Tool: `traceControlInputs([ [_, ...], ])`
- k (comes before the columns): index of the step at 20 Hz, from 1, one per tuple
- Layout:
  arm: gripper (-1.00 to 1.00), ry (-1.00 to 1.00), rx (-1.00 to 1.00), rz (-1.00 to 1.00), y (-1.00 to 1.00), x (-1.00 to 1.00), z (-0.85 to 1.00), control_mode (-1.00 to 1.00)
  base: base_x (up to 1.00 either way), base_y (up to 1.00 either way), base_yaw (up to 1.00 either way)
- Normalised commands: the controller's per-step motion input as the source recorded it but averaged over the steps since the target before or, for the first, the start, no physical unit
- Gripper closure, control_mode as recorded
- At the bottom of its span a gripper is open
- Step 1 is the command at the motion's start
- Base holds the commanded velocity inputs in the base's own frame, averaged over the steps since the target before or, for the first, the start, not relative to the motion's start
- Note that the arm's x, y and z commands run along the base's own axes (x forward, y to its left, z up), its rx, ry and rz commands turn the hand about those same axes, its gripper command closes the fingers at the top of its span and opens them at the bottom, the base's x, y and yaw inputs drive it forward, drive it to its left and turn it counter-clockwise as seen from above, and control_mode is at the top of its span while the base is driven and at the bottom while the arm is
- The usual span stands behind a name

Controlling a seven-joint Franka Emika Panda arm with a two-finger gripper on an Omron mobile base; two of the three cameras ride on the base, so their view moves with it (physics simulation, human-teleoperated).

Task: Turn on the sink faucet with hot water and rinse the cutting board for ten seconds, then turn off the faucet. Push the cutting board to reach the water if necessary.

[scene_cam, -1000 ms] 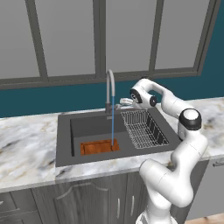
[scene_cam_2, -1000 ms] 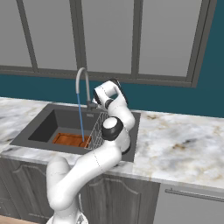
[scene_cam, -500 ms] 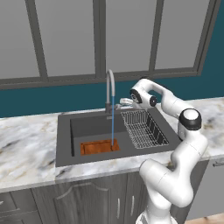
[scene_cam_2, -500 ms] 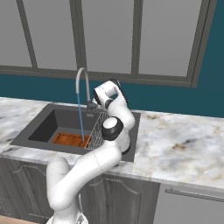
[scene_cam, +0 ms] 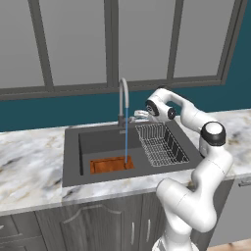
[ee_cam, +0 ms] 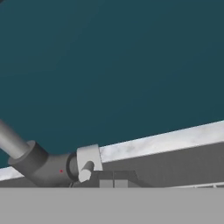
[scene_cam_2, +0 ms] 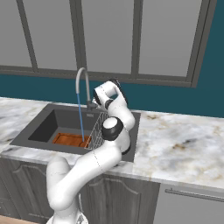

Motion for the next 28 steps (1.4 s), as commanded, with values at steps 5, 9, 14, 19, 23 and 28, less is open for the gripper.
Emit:
traceControlInputs([
  [5, 1.00, 0.00, 0.00, 0.00, 0.38, 0.05, 0.00, -1.00, 0.00, 0.00, 0.00],
  [9, 1.00, 0.00, 0.00, 0.00, 0.39, 0.07, 0.00, -1.00, 0.00, 0.00, 0.00],
  [14, 1.00, 0.00, 0.00, 0.00, 0.49, 0.02, 0.00, -1.00, 0.00, 0.00, 0.00],
  [19, 1.00, 0.00, -0.01, 0.00, 0.53, 0.00, 0.00, -1.00, 0.00, 0.00, 0.00],
  [23, 1.00, 0.00, 0.00, 0.00, 0.51, 0.00, 0.00, -1.00, 0.00, 0.00, 0.00],
  [28, 1.00, 0.00, 0.00, 0.00, 0.47, 0.00, 0.00, -1.00, 0.00, 0.00, 0.00],
])
